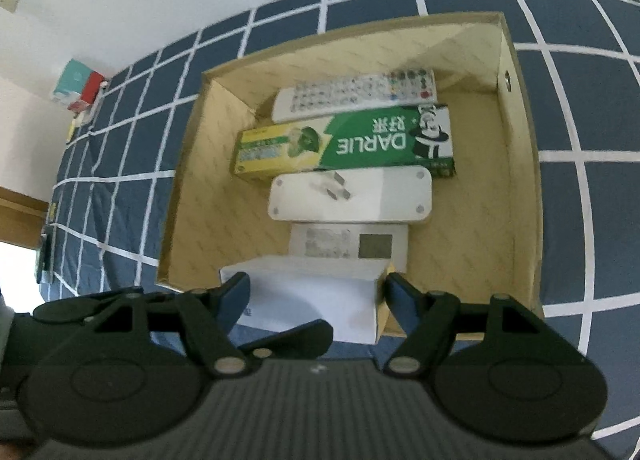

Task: Organize objects
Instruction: 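Lower the small white box into the box beside the air-conditioner remote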

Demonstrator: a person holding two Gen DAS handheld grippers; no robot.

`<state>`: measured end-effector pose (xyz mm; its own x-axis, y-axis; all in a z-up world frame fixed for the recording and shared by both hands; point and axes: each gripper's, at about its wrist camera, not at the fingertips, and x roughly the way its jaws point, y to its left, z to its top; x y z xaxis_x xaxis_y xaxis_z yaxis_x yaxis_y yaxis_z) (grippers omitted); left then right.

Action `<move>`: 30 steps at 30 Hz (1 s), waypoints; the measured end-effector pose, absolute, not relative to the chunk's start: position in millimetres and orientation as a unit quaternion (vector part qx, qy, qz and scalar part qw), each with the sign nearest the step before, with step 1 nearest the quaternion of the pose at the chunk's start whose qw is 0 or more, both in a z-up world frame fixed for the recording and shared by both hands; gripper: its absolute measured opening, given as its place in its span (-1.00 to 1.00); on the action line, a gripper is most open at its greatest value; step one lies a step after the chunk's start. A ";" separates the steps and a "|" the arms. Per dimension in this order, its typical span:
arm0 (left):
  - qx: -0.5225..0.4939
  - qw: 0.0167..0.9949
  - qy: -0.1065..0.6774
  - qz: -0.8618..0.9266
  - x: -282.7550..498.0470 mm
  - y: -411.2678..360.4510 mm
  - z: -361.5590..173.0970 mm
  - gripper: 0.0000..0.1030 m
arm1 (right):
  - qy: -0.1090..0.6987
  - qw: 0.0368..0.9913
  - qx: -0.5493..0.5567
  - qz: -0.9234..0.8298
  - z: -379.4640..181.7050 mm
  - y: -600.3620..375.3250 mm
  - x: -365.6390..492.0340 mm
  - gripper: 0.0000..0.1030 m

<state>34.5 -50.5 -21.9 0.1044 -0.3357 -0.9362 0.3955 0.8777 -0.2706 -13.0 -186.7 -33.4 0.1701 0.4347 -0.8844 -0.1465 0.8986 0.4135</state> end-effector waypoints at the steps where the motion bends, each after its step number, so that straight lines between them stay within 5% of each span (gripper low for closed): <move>1: 0.023 0.741 0.624 -0.247 35.6 -51.0 -24.3 0.38 | 0.617 0.755 0.117 0.190 -35.2 -186.3 -12.2 0.44; 30: 0.028 0.698 0.669 -0.255 63.3 -54.4 -66.1 0.40 | 0.659 0.726 0.126 0.153 -78.2 -181.1 7.0 0.43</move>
<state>63.3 -54.4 -66.1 -0.0244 -0.3192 -0.9474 0.3936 0.8681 -0.3026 7.0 -181.1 -78.2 0.0853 0.3873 -0.9180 -0.0564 0.9218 0.3836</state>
